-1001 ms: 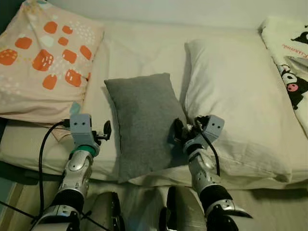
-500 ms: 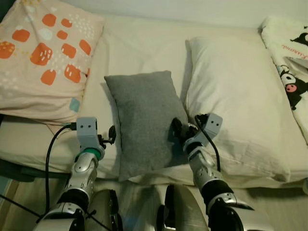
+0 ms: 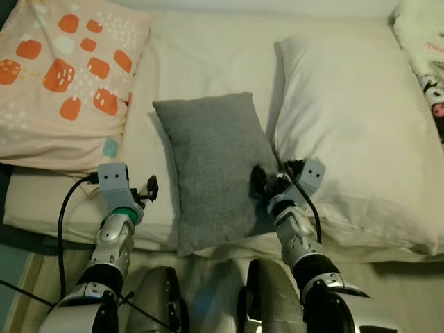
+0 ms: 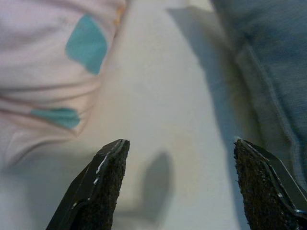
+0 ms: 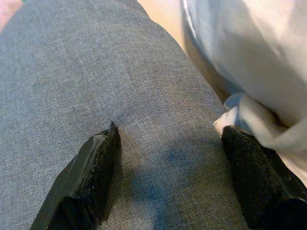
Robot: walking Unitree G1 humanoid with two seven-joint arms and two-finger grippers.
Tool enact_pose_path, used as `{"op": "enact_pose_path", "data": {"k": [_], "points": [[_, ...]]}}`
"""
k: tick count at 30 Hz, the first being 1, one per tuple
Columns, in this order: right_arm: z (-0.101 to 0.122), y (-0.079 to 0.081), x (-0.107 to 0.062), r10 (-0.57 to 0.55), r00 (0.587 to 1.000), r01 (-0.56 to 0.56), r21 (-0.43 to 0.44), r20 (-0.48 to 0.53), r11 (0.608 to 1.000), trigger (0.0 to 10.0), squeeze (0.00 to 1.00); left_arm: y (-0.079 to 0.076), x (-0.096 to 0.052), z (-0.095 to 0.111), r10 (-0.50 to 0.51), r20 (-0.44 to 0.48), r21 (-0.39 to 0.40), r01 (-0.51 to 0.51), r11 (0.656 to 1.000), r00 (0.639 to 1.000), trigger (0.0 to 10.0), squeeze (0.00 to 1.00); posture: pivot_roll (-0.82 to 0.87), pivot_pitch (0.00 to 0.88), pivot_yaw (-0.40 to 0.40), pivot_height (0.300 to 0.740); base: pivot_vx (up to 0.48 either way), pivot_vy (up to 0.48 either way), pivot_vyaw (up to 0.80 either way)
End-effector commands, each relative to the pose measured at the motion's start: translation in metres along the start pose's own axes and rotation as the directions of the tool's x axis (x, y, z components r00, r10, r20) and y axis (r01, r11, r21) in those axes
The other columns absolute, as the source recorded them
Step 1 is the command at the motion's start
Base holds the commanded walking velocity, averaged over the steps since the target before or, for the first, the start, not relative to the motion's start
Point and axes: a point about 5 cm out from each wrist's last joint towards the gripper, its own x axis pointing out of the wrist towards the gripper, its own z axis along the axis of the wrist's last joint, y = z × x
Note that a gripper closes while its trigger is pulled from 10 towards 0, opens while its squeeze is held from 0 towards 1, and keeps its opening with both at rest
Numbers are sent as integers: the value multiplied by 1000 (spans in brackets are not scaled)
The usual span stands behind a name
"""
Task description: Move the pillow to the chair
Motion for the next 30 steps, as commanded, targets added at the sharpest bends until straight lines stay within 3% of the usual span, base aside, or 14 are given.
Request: {"op": "enact_pose_path", "data": {"k": [1, 2, 3, 6, 7, 8, 9, 12, 13, 18, 21, 22, 27, 30], "points": [[-18, -5, -6, -43, 996, 46, 37, -81, 998, 10000, 1000, 3, -5, -15, 20, -72, -60, -25, 998, 997, 10000, 0, -45, 316, 85, 622, 0, 0, 0], [-19, -5, -6, -45, 994, 50, 50, -97, 998, 10000, 1000, 2, -5, -19, 22, -99, -102, -32, 994, 995, 10000, 0, -44, 319, 86, 622, 0, 0, 0], [-22, -4, -6, -43, 992, 51, 68, -116, 996, 10000, 827, 0, -5, -23, 19, -131, -160, -40, 986, 991, 10000, 0, -41, 325, 90, 622, 0, 0, 0], [-22, -4, -6, -43, 992, 51, 68, -116, 996, 10000, 827, 0, -5, -23, 19, -131, -160, -40, 986, 991, 10000, 0, -41, 325, 90, 622, 0, 0, 0], [-25, -2, -6, -36, 991, 46, 74, -131, 996, 10000, 545, -1, -7, -28, 18, -160, -224, -54, 973, 987, 10000, 0, -36, 332, 97, 622, 0, 0, 0], [-25, -2, -6, -36, 991, 46, 74, -131, 996, 10000, 545, -1, -7, -28, 18, -160, -224, -54, 973, 987, 10000, 0, -36, 332, 97, 622, 0, 0, 0], [-28, 0, -7, -28, 989, 40, 80, -144, 996, 10000, 392, -3, -8, -32, 9, -180, -292, -62, 954, 984, 10000, 0, -37, 335, 101, 622, 0, 0, 0], [-30, 2, -7, -22, 988, 35, 82, -151, 996, 10000, 349, -4, -8, -34, 2, -190, -334, -67, 940, 982, 10000, 0, -41, 338, 104, 622, 0, 0, 0], [-28, 4, -6, -24, 990, 36, 81, -140, 996, 10000, 94, -7, -9, -37, -19, -196, -361, -54, 931, 980, 10000, 0, -43, 345, 105, 622, 0, 0, 0], [-14, -1, -2, -54, 995, 62, 101, -81, 993, 10000, 0, -13, -8, -36, -62, -192, -396, -19, 918, 979, 10000, 0, -41, 356, 101, 622, 0, 0, 0], [6, -15, 2, -111, 994, 112, 124, -12, 986, 10000, 0, -22, -6, -33, -115, -181, -411, 31, 911, 977, 10000, 0, -43, 361, 100, 622, 0, 0, 0], [13, -27, 3, -152, 988, 152, 119, -9, 981, 10000, 0, -34, -5, -33, -196, -180, -442, 99, 892, 964, 10000, 0, -48, 367, 100, 622, 0, 0, 0], [8, -31, 1, -161, 985, 166, 104, -58, 981, 10000, 0, -42, -6, -35, -262, -183, -445, 158, 882, 947, 10000, 0, -56, 371, 102, 622, 0, 0, 0], [-24, -21, -7, -98, 972, 118, 84, -213, 989, 10000, 0, -51, -9, -39, -335, -199, -440, 222, 870, 921, 10000, 0, -61, 381, 110, 622, 0, 0, 0]]}}
